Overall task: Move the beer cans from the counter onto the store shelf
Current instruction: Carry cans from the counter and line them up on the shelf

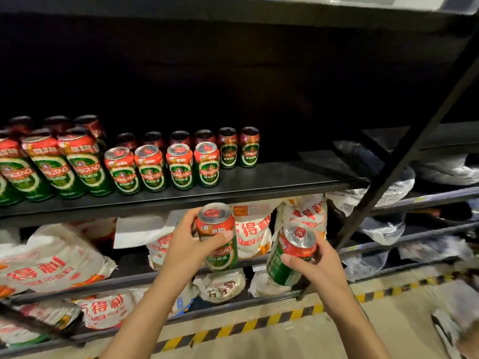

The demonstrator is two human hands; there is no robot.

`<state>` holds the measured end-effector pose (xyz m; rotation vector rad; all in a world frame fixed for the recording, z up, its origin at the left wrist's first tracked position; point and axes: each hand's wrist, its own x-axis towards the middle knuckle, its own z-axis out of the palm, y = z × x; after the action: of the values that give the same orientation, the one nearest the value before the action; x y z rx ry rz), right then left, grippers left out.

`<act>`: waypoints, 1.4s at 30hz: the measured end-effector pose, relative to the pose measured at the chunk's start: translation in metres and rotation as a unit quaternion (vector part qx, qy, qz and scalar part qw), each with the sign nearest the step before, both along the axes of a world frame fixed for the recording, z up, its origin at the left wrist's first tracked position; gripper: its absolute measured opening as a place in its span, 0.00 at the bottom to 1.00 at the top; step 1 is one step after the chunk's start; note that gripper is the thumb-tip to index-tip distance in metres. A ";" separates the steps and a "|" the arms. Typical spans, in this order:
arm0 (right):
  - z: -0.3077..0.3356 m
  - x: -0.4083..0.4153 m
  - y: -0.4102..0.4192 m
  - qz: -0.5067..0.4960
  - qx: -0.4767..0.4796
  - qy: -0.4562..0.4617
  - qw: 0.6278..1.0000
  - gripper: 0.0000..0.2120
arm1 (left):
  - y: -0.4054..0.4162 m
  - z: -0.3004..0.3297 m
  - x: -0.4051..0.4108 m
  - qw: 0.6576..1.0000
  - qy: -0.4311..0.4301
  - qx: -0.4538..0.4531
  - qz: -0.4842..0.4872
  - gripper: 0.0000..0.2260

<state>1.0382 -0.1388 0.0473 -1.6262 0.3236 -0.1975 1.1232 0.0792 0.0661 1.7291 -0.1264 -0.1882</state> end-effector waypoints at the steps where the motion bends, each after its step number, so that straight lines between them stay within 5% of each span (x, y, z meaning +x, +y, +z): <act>1: -0.001 0.012 -0.002 0.003 -0.002 -0.002 1.000 0.28 | -0.006 0.001 0.011 1.000 -0.006 0.002 -0.003 0.21; 21: 0.007 0.197 -0.064 0.120 -0.048 -0.029 0.991 0.27 | -0.085 0.019 0.141 0.991 -0.064 0.109 0.054 0.26; 42: -0.009 0.270 -0.094 0.184 -0.066 -0.052 0.979 0.28 | -0.129 -0.007 0.179 0.986 -0.048 0.124 0.105 0.26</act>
<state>1.3077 -0.2327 0.0384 -1.7678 -0.0742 -0.0211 1.3025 -0.0493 0.0594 1.9858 0.0097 0.0375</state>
